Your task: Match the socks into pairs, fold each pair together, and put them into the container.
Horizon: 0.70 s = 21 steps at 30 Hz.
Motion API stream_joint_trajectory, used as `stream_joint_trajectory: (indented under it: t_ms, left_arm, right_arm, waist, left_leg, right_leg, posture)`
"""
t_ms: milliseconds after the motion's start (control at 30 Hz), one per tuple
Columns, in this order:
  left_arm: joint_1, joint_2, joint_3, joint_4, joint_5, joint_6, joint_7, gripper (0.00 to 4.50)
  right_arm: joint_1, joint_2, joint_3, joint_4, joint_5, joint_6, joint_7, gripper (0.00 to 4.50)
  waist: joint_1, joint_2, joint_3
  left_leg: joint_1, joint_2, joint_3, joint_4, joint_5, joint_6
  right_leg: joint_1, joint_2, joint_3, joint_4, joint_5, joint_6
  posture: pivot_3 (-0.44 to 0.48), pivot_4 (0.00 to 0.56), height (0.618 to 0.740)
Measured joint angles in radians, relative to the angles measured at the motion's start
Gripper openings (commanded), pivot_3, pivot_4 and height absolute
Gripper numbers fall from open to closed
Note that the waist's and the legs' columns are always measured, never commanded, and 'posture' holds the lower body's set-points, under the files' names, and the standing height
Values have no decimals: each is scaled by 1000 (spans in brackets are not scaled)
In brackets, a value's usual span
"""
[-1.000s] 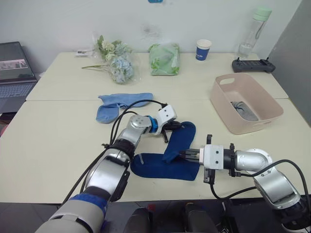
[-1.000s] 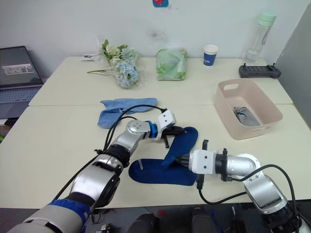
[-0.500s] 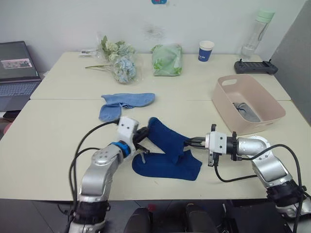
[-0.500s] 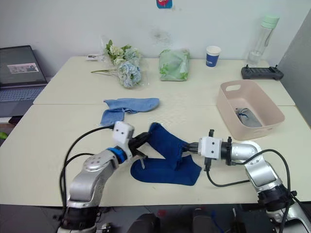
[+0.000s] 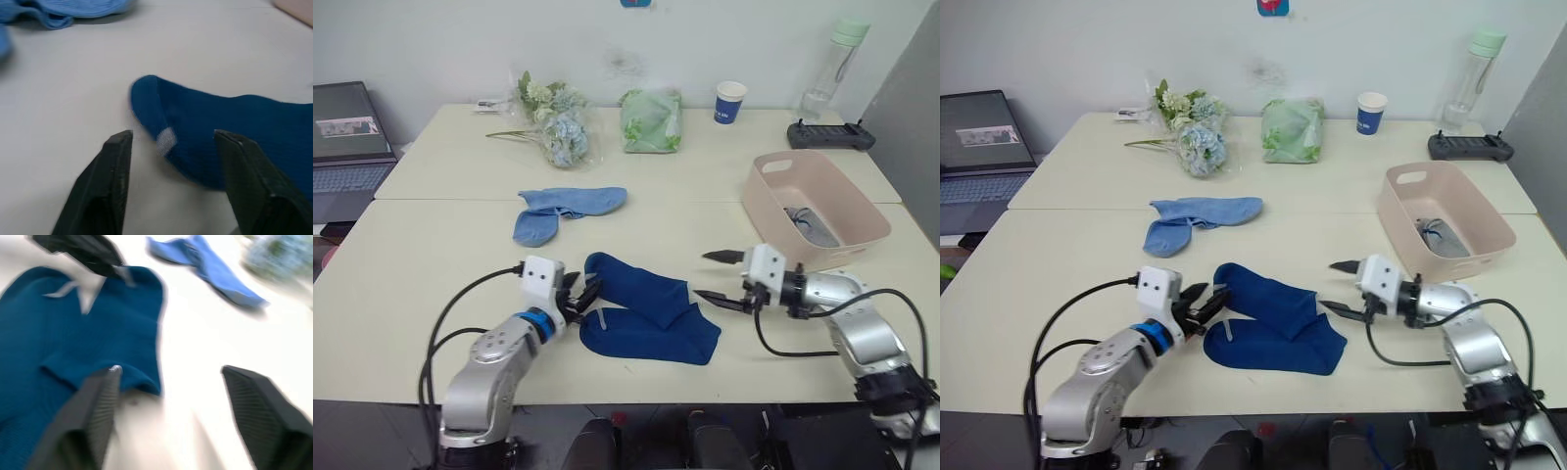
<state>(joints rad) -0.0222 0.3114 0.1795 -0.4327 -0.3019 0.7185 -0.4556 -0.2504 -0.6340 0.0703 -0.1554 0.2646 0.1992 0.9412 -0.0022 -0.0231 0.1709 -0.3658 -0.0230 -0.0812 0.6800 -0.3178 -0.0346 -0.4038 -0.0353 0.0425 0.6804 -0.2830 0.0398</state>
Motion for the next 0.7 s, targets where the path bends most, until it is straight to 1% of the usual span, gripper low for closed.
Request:
stream_joint_trajectory:
  t_ms: [67, 133, 167, 200, 267, 433, 500, 533, 567, 600, 700]
  left_arm:
    - [-2, 77, 67, 12, -41, -11, -61, 4177]
    - [-35, 164, 92, 69, -64, -36, -143, 4177]
    - [-65, 196, 88, 111, -73, -47, -180, 4177]
    - [-93, 210, 82, 143, -76, -54, -202, 4177]
    - [-142, 225, 52, 212, -74, -76, -235, 4177]
    - [-230, 235, -55, 388, -25, -167, -285, 4177]
    - [-257, 233, -98, 440, -1, -207, -298, 4205]
    - [-269, 226, -113, 464, 10, -229, -299, 3791]
    - [-279, 217, -119, 485, 16, -245, -298, 3559]
    - [-287, 210, -127, 499, 19, -254, -298, 3286]
    - [-295, 199, -138, 508, 20, -270, -301, 2271]
  right_arm:
    - [59, -5, -37, -114, 90, 204, -56, 3806]
    - [77, 10, -30, -218, 156, 404, -124, 3806]
    - [70, 42, -24, -257, 183, 493, -170, 3806]
    - [61, 71, -8, -286, 204, 555, -205, 3806]
    - [37, 114, 14, -310, 226, 635, -262, 3806]
    - [13, 125, 55, -318, 218, 702, -325, 3806]
    - [10, 119, 74, -318, 208, 714, -335, 3439]
    - [9, 118, 74, -318, 206, 721, -337, 3223]
    - [5, 115, 77, -318, 204, 725, -338, 2919]
    - [3, 114, 79, -317, 200, 725, -339, 2585]
    - [-6, 114, 81, -317, 199, 725, -333, 1448]
  waist:
    - [0, 0, 0]
    - [-1, 1, -1]
    - [-1, 2, -1]
    - [-2, 2, -1]
    - [-3, 2, -1]
    - [0, 1, -1]
    - [-2, 1, -1]
    - [-2, 1, -1]
    - [-2, 1, -1]
    - [-2, 1, -1]
    - [-5, 1, -1]
  left_leg:
    - [0, 0, 0, 0, 0, 0]
    - [1, 0, 0, 0, 0, 1]
    - [1, 0, 0, -1, 0, 1]
    - [1, 0, 0, 0, -1, 1]
    - [1, -1, 0, 0, -1, 1]
    - [0, -1, 1, 0, 0, 0]
    - [0, -1, 1, 0, 0, 0]
    - [0, -1, 1, 0, 0, 0]
    - [0, -1, 0, 0, 0, 1]
    - [0, -1, 0, 0, 0, 1]
    - [0, -1, 0, 0, -1, 2]
  right_leg:
    - [0, 0, 0, 0, 0, 0]
    - [0, 0, -1, 1, 0, -1]
    - [1, 0, -1, 0, 1, -2]
    - [1, 1, -2, 0, 1, -2]
    - [0, 1, -3, 0, 1, -2]
    - [-1, 0, -3, -2, 1, -2]
    - [-1, 0, -3, -1, 1, -2]
    - [-1, 0, -3, -1, 1, -2]
    - [-1, 1, -3, -1, 1, -2]
    - [-1, 1, -3, -1, 1, -2]
    - [-1, 1, -3, -1, 1, -2]
  posture:
    - [0, 150, 740]
    - [0, 150, 740]
    - [0, 150, 740]
    - [0, 150, 740]
    - [0, 150, 740]
    - [0, 150, 740]
    - [0, 150, 740]
    - [0, 150, 740]
    - [0, 150, 740]
    - [0, 150, 740]
    - [0, 150, 740]
